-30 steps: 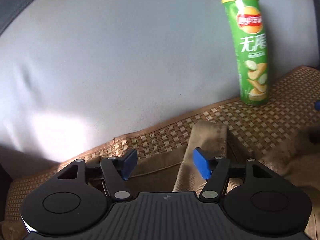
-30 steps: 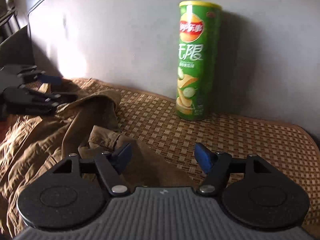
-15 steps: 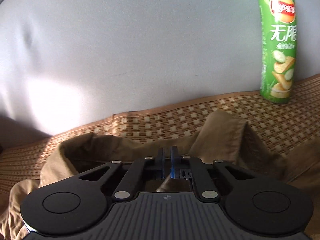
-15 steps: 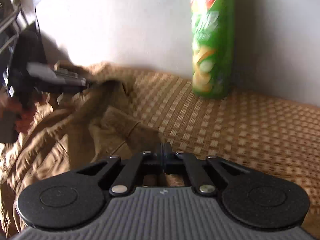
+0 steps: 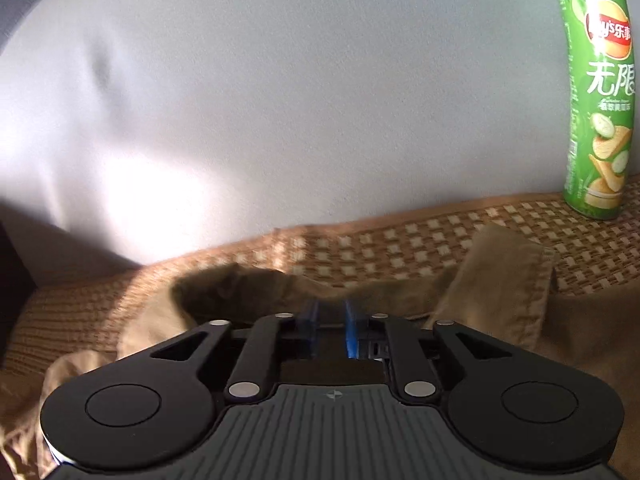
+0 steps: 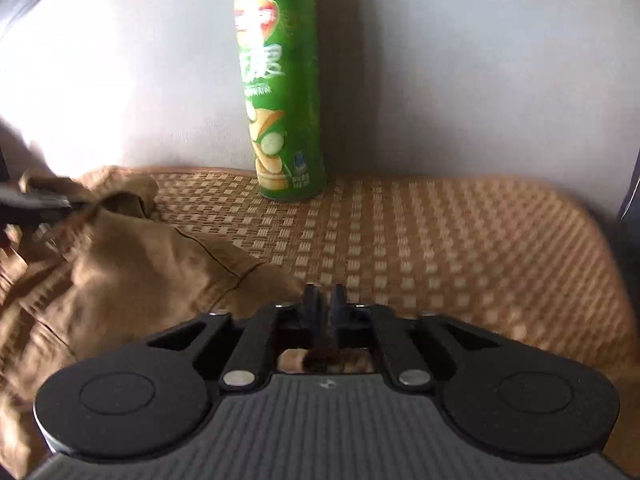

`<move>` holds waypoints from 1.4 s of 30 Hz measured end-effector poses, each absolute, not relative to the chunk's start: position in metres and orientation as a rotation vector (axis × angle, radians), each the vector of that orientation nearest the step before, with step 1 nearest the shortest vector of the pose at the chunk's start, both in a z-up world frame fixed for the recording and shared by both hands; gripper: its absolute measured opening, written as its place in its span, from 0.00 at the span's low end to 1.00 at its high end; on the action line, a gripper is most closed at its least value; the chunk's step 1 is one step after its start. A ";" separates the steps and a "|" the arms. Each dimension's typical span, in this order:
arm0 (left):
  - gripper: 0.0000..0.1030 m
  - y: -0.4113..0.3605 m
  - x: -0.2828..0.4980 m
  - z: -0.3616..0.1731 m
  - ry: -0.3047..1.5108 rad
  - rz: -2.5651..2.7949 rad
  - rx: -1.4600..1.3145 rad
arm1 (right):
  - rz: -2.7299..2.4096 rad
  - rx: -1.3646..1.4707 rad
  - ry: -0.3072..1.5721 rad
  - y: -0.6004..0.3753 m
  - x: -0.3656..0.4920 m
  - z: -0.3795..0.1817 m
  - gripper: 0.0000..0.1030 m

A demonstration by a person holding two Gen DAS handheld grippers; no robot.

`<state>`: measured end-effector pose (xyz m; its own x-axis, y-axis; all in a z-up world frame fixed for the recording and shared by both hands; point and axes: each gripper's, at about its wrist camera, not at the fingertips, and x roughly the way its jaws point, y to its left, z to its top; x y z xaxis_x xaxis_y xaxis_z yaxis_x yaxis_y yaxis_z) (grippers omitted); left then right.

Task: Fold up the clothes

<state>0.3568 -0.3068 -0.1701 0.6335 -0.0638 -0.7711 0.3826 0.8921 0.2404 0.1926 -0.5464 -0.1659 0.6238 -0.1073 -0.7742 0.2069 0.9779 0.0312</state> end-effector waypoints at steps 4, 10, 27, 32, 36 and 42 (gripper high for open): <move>0.41 -0.300 0.343 -0.150 0.843 -0.305 0.431 | -0.196 0.221 0.784 -0.577 0.158 -0.129 0.35; 0.52 -0.317 0.242 -0.108 0.830 -0.641 0.431 | -0.325 0.247 0.717 -0.628 0.061 -0.069 0.57; 0.73 -0.441 -0.015 -0.153 0.471 -0.966 0.976 | -0.543 1.120 0.583 -0.759 -0.109 -0.141 0.69; 0.58 -0.461 0.004 -0.174 0.546 -0.859 0.952 | -0.585 1.304 0.477 -0.766 -0.100 -0.181 0.69; 0.13 -0.457 0.030 -0.176 0.665 -0.824 0.873 | -0.549 1.455 0.362 -0.764 -0.100 -0.196 0.10; 0.12 -0.444 0.045 -0.142 0.764 -0.919 0.663 | -0.517 0.690 0.401 -0.711 -0.125 -0.085 0.10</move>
<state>0.0447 -0.4437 -0.1421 0.3905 -0.4419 -0.8076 0.8746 0.4519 0.1756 -0.1247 -0.7107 -0.0848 0.8017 -0.3141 -0.5086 0.5705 0.6559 0.4943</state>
